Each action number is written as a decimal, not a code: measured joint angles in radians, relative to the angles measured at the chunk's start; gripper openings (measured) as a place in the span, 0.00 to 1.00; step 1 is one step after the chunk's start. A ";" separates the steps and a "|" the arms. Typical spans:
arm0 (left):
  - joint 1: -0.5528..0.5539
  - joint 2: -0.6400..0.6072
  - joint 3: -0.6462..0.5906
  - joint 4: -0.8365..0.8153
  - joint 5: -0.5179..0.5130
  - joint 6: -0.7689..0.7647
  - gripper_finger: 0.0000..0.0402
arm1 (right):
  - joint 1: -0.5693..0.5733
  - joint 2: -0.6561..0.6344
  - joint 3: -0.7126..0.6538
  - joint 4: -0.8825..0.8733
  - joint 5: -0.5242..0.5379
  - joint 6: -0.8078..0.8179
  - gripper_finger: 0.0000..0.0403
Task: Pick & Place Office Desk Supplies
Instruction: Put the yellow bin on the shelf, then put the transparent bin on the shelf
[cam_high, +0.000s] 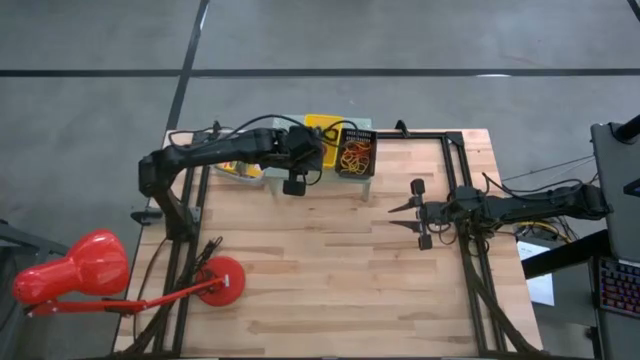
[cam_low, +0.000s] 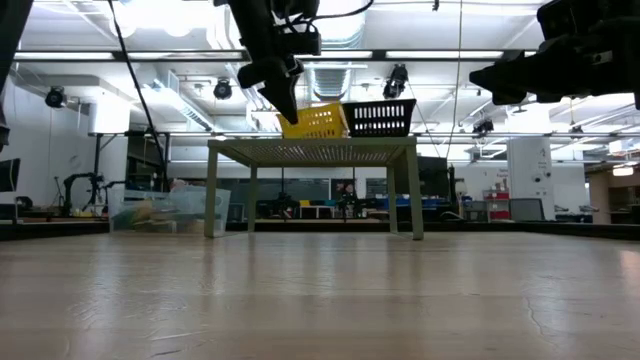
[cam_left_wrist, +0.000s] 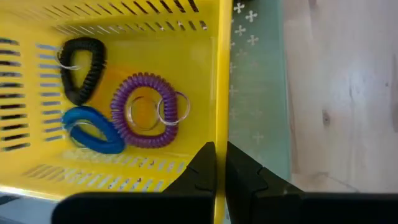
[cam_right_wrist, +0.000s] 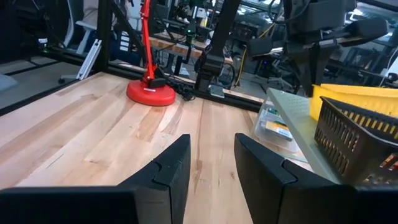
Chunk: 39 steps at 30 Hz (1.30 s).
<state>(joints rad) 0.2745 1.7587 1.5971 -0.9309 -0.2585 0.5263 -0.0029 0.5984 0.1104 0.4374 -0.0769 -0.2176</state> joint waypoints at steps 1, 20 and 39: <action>0.000 0.002 0.001 0.001 -0.002 0.001 0.04 | 0.000 0.000 0.000 -0.002 0.000 0.000 0.30; 0.000 -0.014 0.000 -0.019 -0.010 -0.007 0.24 | 0.000 0.005 0.000 -0.015 0.000 0.000 0.30; -0.030 -0.070 0.131 -0.233 -0.101 -0.280 0.24 | 0.000 0.005 0.000 -0.015 0.000 0.000 0.30</action>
<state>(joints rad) 0.2448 1.6884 1.7279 -1.1640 -0.3594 0.2459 -0.0025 0.6037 0.1104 0.4225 -0.0772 -0.2173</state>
